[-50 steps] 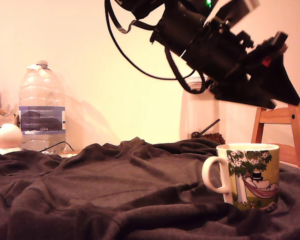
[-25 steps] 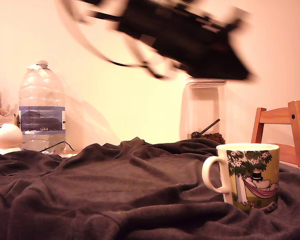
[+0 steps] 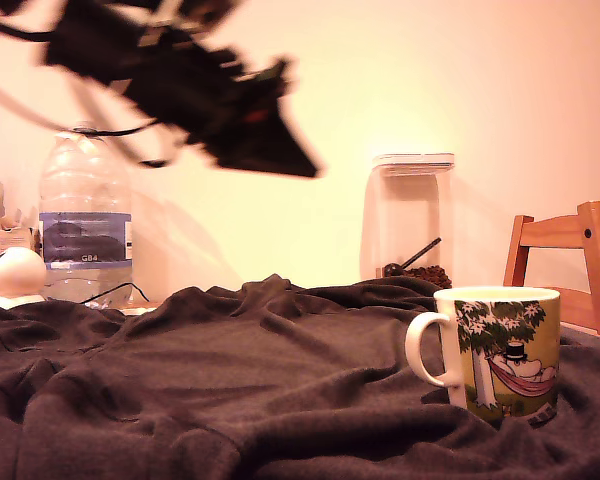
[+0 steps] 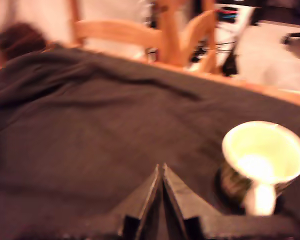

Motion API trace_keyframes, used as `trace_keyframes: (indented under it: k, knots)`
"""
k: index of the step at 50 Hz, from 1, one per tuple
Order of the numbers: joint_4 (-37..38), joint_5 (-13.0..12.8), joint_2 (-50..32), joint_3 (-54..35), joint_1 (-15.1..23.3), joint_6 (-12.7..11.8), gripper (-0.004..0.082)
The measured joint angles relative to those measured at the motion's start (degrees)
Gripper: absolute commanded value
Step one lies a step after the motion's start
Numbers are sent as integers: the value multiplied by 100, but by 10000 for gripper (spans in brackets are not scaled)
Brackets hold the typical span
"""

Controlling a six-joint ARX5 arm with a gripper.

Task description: Pick up the coffee capsules from the table one by one and drop them inside the nearest coffee cup

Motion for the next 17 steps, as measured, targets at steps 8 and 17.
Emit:
trace_keyframes:
  k: [8, 17]
  knots:
    - [-22, 2, -225, -210, 341, 0, -24]
    - [-68, 31, -227, -219, 509, 0, -24]
